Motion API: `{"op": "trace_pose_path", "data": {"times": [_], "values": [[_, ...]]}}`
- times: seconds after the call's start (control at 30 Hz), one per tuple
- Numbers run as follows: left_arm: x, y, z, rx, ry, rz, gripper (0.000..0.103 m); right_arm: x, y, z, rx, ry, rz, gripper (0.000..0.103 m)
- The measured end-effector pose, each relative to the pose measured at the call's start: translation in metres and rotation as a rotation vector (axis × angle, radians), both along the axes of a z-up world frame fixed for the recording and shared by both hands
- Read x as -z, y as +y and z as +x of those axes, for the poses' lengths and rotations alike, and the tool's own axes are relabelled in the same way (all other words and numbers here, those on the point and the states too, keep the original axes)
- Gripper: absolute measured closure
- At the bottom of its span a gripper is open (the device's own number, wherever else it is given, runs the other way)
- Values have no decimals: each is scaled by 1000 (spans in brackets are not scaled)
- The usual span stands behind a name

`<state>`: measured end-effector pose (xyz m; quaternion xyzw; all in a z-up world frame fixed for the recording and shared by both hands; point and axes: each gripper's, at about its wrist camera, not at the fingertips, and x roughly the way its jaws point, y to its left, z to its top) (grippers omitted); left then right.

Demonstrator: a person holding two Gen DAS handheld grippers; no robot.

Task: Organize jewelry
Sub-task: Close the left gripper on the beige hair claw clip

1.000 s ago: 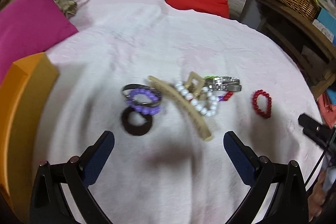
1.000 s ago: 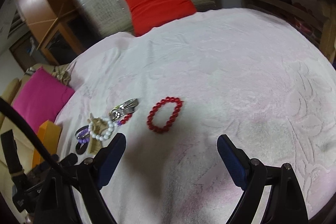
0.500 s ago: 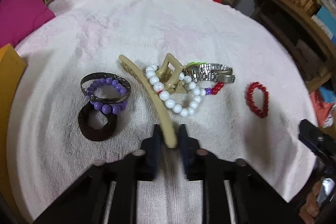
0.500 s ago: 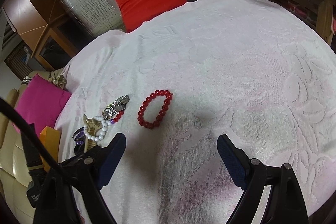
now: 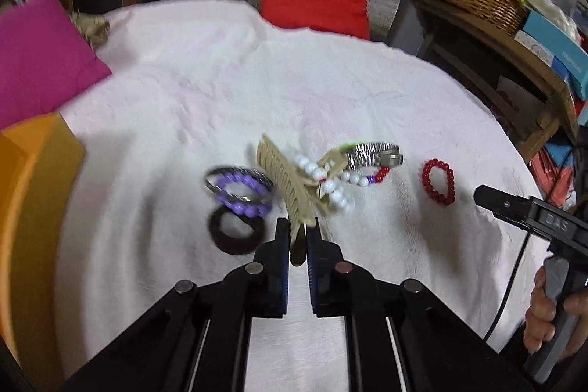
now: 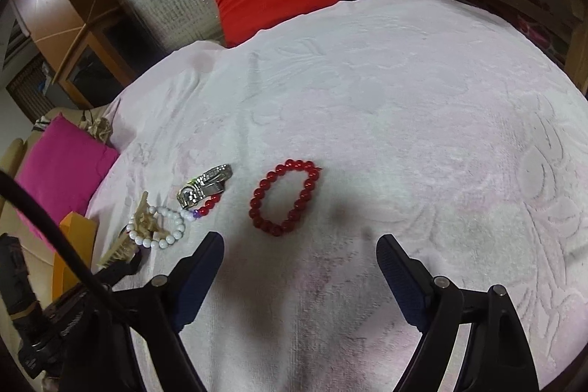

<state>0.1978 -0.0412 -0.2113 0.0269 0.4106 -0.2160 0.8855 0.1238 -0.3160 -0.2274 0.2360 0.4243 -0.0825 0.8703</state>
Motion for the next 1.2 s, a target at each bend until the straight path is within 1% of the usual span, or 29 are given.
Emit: {"op": "trace_pose_path", "data": {"times": [0.07, 0.17, 0.27, 0.33, 0.4, 0.5, 0.57, 0.67, 0.73, 0.8, 0.83, 0.87, 1.03, 1.1, 1.17, 1.2], "values": [[-11, 4, -9, 9, -73, 24, 95, 1, 2, 1, -2, 0, 2, 16], [-26, 11, -21, 36, -159, 15, 95, 1, 7, 2, -11, -5, 23, 16], [-35, 11, -28, 56, -221, 13, 95, -1, 19, 3, -45, -20, 32, 16], [-36, 12, -28, 58, -226, 0, 95, -3, 30, 4, -83, -33, 26, 16], [-40, 16, -29, 61, -226, -35, 95, -5, 41, 6, -127, -47, 24, 16], [-43, 20, -32, 61, -239, -33, 95, -7, 54, 6, -187, -70, 38, 16], [-43, 22, -33, 73, -236, -34, 95, -9, 63, 6, -228, -80, 41, 16], [-39, 20, -35, 110, -220, -8, 95, -10, 79, 5, -311, -94, 54, 16], [-30, 15, -32, 156, -149, 0, 94, -8, 92, 6, -375, -90, 57, 16], [-20, 9, -30, 176, -101, 43, 94, -4, 104, 6, -410, -65, 33, 16], [-15, 7, -28, 173, -83, 69, 94, -1, 107, 6, -411, -51, 12, 16], [-13, 7, -26, 164, -71, 73, 94, 1, 108, 6, -408, -41, -1, 16], [-18, 24, -17, 97, -48, 6, 94, 8, 99, 5, -382, -14, -3, 18], [-14, 25, -14, 83, -28, 8, 94, 10, 96, 6, -376, -1, -18, 19], [-11, 25, -12, 72, -22, 21, 94, 8, 91, 8, -342, 7, -57, 24], [-11, 26, -12, 67, -24, 21, 94, 9, 83, 9, -311, 15, -57, 28]]}}
